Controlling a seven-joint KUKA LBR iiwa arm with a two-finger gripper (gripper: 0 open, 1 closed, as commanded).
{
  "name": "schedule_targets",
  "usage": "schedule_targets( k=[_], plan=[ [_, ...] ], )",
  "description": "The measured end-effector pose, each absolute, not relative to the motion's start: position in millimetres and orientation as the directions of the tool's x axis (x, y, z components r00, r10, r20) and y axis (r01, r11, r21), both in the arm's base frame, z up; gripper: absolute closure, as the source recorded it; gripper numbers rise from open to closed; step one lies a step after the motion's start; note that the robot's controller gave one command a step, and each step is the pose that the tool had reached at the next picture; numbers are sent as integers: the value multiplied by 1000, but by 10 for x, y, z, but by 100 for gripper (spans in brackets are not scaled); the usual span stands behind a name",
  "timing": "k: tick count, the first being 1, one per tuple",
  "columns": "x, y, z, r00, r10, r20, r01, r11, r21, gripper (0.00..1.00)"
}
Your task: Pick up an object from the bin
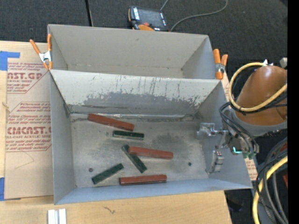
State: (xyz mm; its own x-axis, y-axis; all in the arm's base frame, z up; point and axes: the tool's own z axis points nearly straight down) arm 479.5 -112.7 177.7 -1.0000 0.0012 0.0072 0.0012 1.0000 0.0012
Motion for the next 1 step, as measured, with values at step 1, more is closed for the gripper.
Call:
schedule_targets(
  k=[1],
  plan=[
    [5354, -807, 832, -997, 75, 2, 75, 997, 3, 0]
  ],
)
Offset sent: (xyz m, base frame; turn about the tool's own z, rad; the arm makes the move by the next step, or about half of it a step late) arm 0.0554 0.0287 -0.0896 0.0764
